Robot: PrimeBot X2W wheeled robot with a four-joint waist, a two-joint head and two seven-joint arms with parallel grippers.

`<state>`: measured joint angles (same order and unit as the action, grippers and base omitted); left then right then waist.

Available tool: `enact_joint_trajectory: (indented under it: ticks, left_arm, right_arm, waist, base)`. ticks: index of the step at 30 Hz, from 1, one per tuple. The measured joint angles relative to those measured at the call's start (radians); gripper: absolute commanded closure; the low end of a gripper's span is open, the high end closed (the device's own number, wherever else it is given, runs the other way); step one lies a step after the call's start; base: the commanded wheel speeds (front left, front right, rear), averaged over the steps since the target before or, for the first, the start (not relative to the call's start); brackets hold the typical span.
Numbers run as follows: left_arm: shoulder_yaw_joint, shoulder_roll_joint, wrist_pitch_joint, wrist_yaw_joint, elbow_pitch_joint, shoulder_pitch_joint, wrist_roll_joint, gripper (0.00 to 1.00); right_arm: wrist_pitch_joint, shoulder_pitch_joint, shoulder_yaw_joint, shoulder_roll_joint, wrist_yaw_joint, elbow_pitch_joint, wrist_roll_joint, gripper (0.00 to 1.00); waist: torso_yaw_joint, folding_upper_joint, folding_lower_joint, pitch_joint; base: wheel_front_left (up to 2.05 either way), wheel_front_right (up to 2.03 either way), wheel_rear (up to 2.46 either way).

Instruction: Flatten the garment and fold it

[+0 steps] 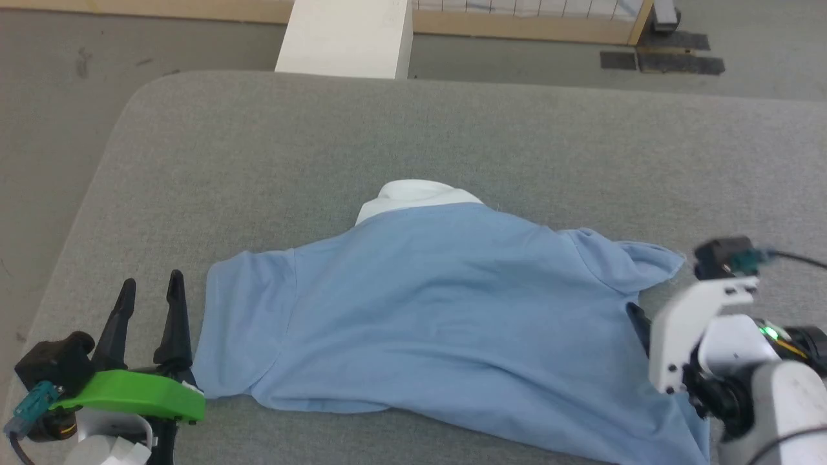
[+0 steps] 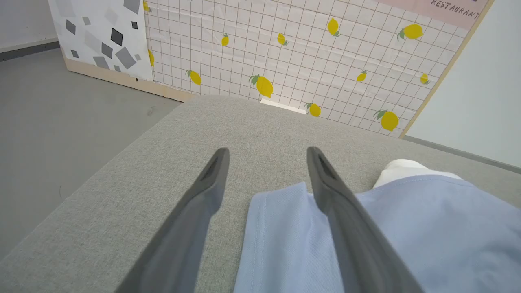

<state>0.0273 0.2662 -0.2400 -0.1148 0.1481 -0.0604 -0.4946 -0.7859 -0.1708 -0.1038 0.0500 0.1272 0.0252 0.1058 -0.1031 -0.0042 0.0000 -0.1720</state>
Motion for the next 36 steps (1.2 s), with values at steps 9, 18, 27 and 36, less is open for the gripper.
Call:
enact_joint_trajectory:
  ticks: [9, 18, 27, 36]
  left_arm:
    - [-0.015, 0.001, -0.01, -0.008, 0.017, -0.055, -0.003, 0.0]
    - [-0.016, 0.001, -0.014, -0.009, 0.033, -0.074, -0.03, 0.0]
    - [-0.019, -0.002, -0.014, -0.009, 0.037, -0.074, -0.041, 0.0]
    - [-0.034, -0.005, -0.017, -0.009, 0.041, -0.063, -0.044, 0.0]
  right_arm:
    - [-0.129, -0.104, 0.106, 0.0, 0.0, 0.111, -0.108, 0.0]
    - [-0.174, -0.146, 0.119, 0.003, 0.0, 0.157, -0.103, 0.45]
    - [-0.146, -0.108, 0.059, -0.004, 0.005, 0.109, -0.027, 1.0]
    - [-0.117, 0.093, -0.112, -0.001, 0.005, -0.146, -0.032, 1.0]
  waist:
    - [-0.024, 0.0, 0.0, -0.062]
    - [-0.042, 0.0, 0.0, -0.092]
    - [-0.014, 0.0, 0.0, -0.064]
    - [0.014, 0.0, 0.0, -0.012]
  base:
    - [0.0, 0.0, 0.0]
    - [0.0, 0.0, 0.0]
    - [0.0, 0.0, 0.0]
    - [0.0, 0.0, 0.0]
